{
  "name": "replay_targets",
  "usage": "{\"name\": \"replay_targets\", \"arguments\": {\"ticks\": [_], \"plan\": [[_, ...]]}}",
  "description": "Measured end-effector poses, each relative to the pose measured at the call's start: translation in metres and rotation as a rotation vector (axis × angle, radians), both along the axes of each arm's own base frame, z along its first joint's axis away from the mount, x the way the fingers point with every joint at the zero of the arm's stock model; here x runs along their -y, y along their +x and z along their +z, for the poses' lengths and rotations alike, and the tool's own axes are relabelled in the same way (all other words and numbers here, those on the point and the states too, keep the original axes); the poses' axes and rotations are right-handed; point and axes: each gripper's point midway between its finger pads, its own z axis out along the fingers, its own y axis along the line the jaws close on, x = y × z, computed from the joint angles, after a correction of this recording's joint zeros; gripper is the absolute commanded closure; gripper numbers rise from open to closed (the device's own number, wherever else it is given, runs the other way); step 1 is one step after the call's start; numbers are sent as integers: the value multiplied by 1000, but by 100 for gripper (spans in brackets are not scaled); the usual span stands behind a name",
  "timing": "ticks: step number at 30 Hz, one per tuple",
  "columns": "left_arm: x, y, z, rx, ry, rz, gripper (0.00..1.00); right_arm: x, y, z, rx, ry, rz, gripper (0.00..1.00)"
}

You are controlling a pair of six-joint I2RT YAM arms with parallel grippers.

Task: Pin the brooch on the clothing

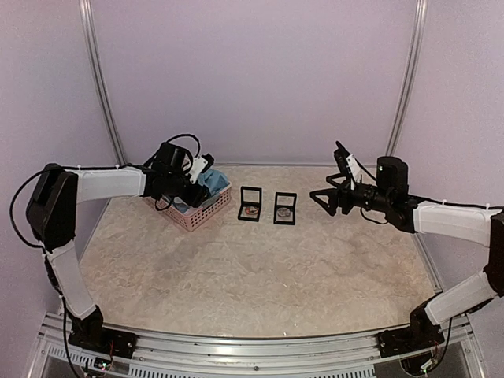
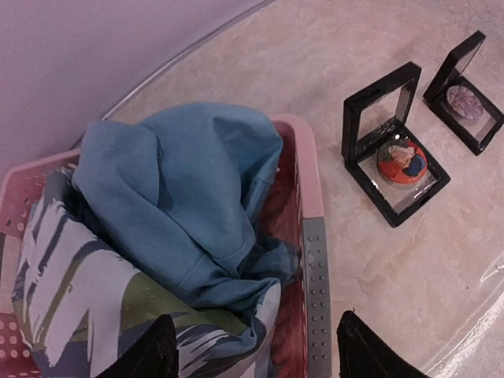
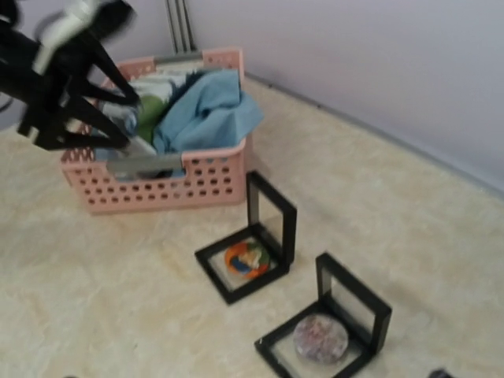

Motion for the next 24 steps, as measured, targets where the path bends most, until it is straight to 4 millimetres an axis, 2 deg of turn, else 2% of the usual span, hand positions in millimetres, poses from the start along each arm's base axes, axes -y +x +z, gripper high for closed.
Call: {"name": "replay_targets", "arguments": {"ticks": [2, 3, 8, 10, 12, 13, 18, 20, 22, 24], "plan": [[-4, 2, -33, -83, 55, 21, 41, -4, -3, -6, -15, -13, 6, 8], [-3, 2, -43, -107, 56, 22, 42, -4, -3, -7, -21, -18, 6, 8], [-3, -9, -69, -195, 94, 24, 46, -9, -7, -13, -40, -29, 16, 8], [-2, -12, -72, -211, 96, 23, 59, -10, -8, -14, -44, -31, 18, 8], [-1, -14, -73, -221, 89, 26, 80, -10, -7, -15, -45, -32, 17, 8], [-1, -14, -73, -225, 86, 30, 85, -10, -7, -16, -47, -33, 17, 8], [1, -16, -73, -252, 48, 65, 98, -11, -6, -23, -64, -41, 17, 8], [-1, -15, -73, -264, 30, 93, 100, -12, -5, -26, -70, -43, 18, 8], [-9, -11, -73, -277, 1, 146, 100, -12, -5, -28, -75, -46, 19, 8], [-25, -3, -72, -289, -32, 221, 100, -12, -5, -29, -84, -47, 15, 9]]}}
